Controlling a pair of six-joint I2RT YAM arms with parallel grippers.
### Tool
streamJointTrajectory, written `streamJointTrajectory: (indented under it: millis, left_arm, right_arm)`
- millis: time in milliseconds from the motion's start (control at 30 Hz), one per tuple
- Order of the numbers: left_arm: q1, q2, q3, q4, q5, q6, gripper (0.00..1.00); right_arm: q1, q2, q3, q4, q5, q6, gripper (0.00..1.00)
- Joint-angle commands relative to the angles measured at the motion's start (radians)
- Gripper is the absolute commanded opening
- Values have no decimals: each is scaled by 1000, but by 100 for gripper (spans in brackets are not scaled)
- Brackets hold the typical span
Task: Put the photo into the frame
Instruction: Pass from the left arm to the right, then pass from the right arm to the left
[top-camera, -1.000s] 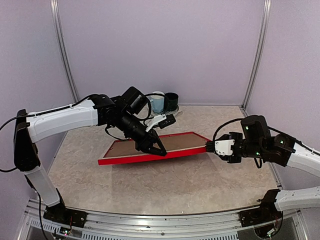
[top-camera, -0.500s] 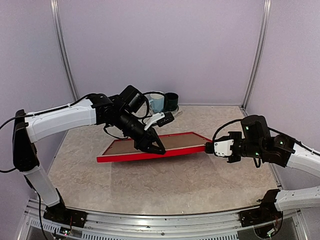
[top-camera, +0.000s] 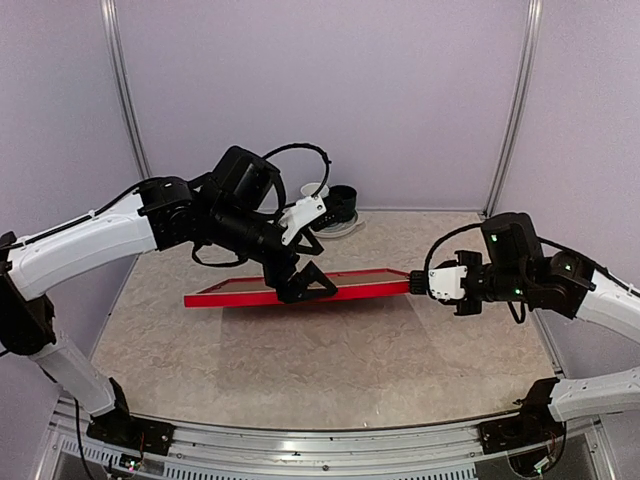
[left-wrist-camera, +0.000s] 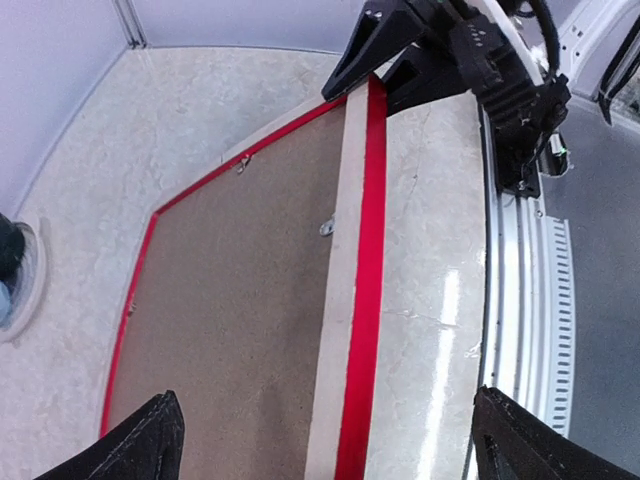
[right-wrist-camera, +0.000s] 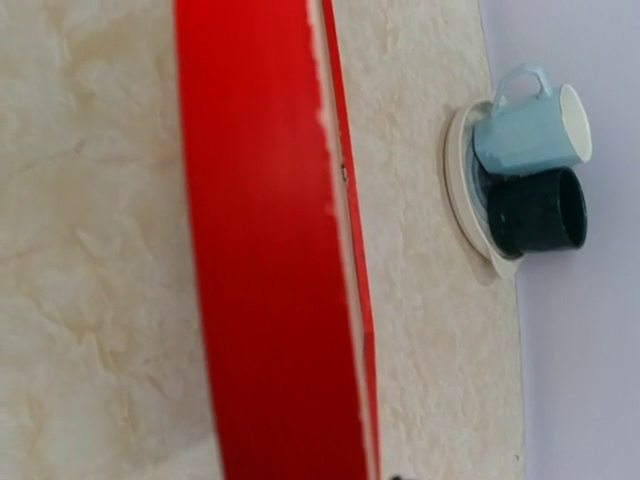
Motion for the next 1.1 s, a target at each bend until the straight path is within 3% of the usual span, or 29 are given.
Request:
streamJointTrajectory:
  millis: [0, 267, 400, 567, 700, 933, 1067]
  left_arm:
    - [-148, -38, 22, 11, -362, 131, 99]
    - [-285, 45, 56, -25, -597, 241, 99]
    - [-299, 115, 116, -80, -681, 249, 90]
    - [-304, 170, 133, -118, -725, 261, 72]
    - [-305, 173, 130, -115, -729, 258, 49]
    - [-309, 184, 133, -101, -754, 252, 19]
    - [-310, 189, 131, -96, -760, 251, 8]
  right_arm:
    - [9, -2, 47, -92, -191, 110, 0]
    - [9, -28, 45, -81, -200, 134, 0]
    - [9, -39, 45, -80, -200, 138, 0]
    - [9, -52, 38, -79, -204, 139, 0]
    - [9, -62, 30, -70, -206, 136, 0]
    - [10, -69, 18, -62, -201, 133, 0]
    - [9, -72, 15, -54, -186, 135, 0]
